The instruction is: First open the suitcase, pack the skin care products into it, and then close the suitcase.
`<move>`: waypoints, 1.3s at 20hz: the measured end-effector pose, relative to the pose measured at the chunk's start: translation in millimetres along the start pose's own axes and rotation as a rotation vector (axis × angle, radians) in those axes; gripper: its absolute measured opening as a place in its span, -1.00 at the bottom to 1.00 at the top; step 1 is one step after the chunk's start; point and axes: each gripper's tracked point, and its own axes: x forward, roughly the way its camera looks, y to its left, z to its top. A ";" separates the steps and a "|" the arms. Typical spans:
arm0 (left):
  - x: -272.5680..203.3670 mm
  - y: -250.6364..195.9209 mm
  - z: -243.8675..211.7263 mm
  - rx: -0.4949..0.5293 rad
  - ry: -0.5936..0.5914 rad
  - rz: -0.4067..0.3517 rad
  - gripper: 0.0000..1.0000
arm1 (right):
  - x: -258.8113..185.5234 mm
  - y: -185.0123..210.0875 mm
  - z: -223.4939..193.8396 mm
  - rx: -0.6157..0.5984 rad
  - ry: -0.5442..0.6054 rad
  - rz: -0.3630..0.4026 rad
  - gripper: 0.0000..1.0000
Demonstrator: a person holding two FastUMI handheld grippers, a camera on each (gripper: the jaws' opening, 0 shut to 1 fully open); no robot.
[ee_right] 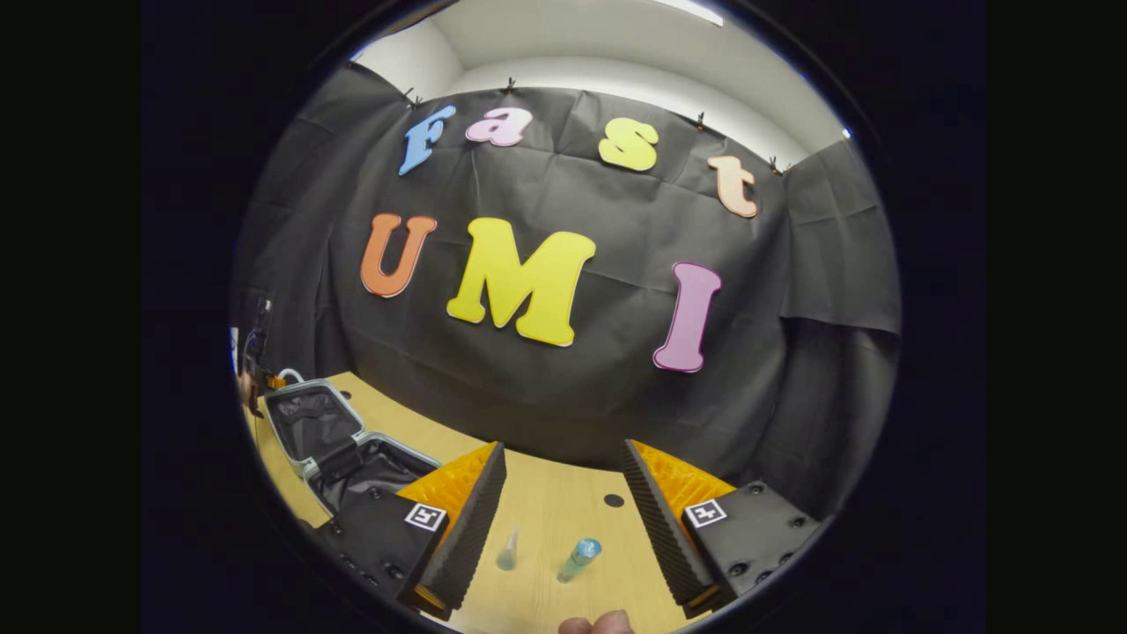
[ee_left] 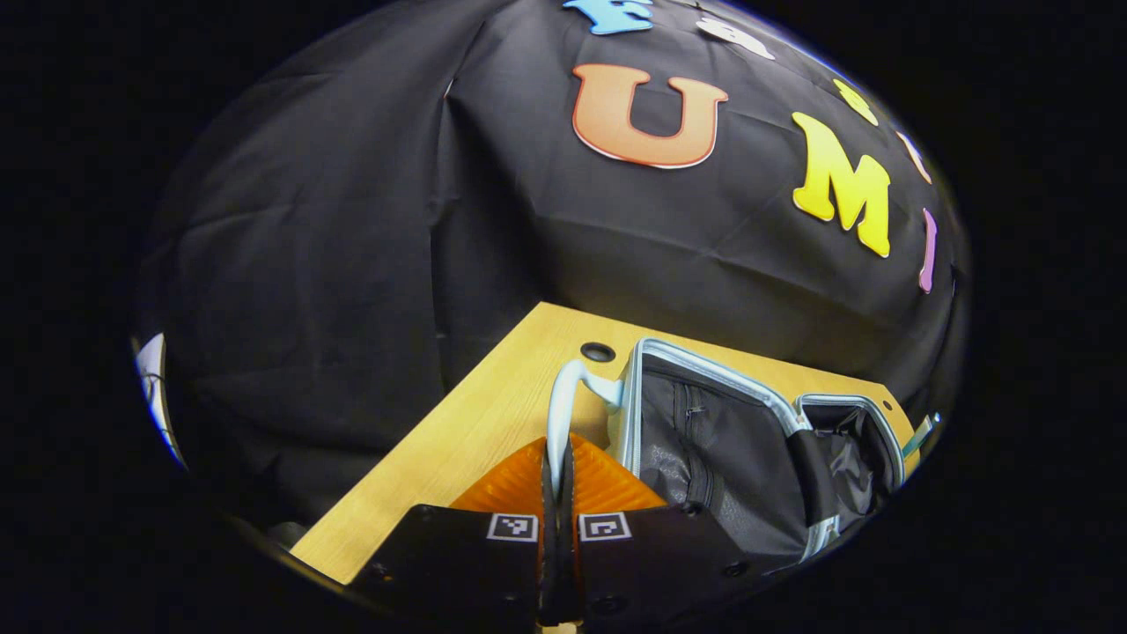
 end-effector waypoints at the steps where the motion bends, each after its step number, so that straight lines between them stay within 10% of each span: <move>1: 3.1 3.4 -7.3 -0.019 0.012 -0.007 -0.94 | 0.1 1.6 -1.6 0.001 0.008 0.001 0.59; 10: 1.5 29.5 -20.9 0.010 0.011 0.112 -0.48 | 0.0 2.6 -5.7 -0.009 0.024 0.006 0.59; 14: -34.5 8.8 12.1 0.023 -0.070 0.120 0.43 | 2.1 -6.5 -11.4 0.030 0.030 -0.001 0.59; 15: -43.1 2.7 25.3 0.040 -0.111 0.136 0.94 | 2.6 -8.9 -12.5 0.046 0.031 -0.002 0.59; 21: -138.5 -113.8 126.3 0.175 -0.365 0.153 0.94 | 2.1 -34.8 -12.9 0.132 0.002 -0.016 0.59; 26: -189.9 -261.8 114.8 0.244 -0.376 0.027 0.95 | -7.5 -80.5 -14.4 0.152 -0.053 -0.066 0.59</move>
